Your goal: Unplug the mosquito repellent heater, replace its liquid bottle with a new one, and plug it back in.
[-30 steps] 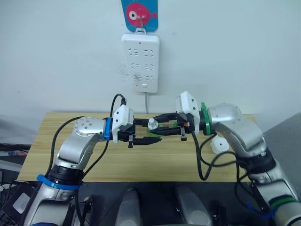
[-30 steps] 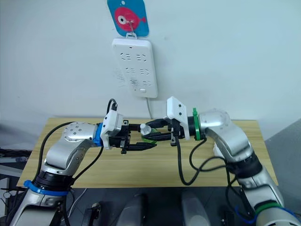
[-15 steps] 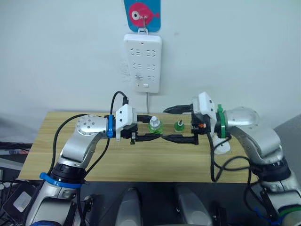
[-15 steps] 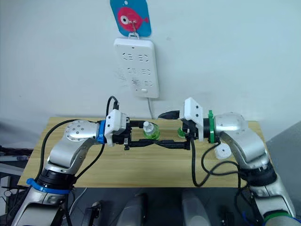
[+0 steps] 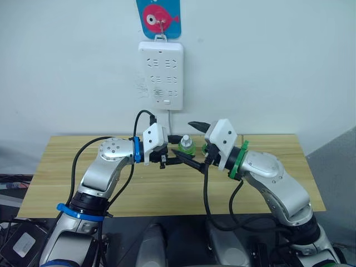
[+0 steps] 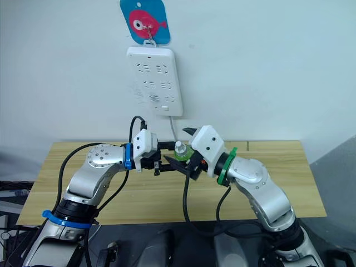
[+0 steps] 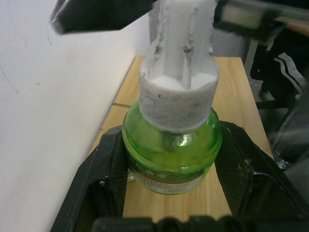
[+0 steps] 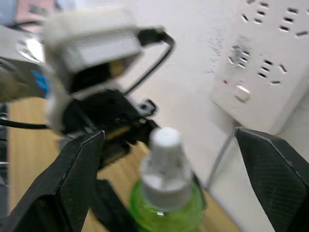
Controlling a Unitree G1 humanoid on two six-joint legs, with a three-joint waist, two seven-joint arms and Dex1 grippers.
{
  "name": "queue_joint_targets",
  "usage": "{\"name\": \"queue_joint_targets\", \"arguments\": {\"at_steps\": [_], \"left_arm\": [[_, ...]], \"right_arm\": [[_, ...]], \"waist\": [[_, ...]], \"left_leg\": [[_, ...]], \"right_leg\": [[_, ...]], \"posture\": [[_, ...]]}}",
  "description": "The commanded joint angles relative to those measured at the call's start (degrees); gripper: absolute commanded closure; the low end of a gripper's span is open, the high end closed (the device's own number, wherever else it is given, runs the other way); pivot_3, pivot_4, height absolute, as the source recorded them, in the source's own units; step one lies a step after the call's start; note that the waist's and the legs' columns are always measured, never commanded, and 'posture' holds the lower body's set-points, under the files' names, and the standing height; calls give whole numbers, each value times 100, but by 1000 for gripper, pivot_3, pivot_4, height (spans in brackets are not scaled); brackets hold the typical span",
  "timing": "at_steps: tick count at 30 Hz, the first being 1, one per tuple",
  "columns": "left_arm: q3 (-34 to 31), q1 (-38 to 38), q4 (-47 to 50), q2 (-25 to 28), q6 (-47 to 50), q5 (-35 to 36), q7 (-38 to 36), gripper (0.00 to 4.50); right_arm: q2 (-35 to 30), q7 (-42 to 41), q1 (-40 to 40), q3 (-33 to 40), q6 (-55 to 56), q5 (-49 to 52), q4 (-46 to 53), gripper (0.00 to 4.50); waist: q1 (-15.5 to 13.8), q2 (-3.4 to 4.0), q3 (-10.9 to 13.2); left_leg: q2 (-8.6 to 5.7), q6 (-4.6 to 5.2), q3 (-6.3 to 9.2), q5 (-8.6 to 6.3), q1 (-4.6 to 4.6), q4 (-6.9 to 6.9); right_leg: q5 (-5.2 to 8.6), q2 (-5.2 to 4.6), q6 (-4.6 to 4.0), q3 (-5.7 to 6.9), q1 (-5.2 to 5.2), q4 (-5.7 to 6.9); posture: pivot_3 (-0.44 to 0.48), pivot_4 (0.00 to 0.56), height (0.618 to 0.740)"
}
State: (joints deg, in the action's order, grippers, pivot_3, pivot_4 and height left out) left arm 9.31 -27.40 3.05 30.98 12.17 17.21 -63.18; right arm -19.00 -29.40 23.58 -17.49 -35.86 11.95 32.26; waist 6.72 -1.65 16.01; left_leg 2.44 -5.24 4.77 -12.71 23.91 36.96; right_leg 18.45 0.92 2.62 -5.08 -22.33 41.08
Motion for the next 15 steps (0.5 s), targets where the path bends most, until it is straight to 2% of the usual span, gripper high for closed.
{"name": "queue_joint_targets", "arguments": {"at_steps": [1,3,6,10,15], "left_arm": [[-25,36,320,-42,-8,116,5,2225],[-28,53,364,-45,24,127,20,2225],[-54,78,415,-24,63,163,23,2225],[-57,140,505,35,125,246,-90,2225],[-21,269,727,367,99,451,-716,2225]], "right_arm": [[-13,-73,8,9,71,52,134,351],[-54,-173,-34,11,65,131,177,876],[-125,-402,-20,-13,183,237,152,1995],[-374,-1354,282,-36,613,547,-216,3448],[-842,-3472,1327,-186,1337,961,-1406,3456]], "waist": [[-3,0,0],[-7,1,-1],[-9,0,-4],[-10,0,-5],[10,0,-5]], "left_leg": [[0,0,0,0,1,0],[0,0,1,0,0,0],[0,0,0,0,0,1],[-1,1,-1,0,-1,2],[0,2,-1,0,-4,1]], "right_leg": [[0,0,0,1,0,0],[0,0,0,1,0,0],[0,0,0,1,0,1],[0,0,0,0,1,1],[0,1,0,2,1,1]], "posture": [[-167,189,729],[-158,189,729],[-158,189,729],[-158,191,729],[-148,192,729]]}}
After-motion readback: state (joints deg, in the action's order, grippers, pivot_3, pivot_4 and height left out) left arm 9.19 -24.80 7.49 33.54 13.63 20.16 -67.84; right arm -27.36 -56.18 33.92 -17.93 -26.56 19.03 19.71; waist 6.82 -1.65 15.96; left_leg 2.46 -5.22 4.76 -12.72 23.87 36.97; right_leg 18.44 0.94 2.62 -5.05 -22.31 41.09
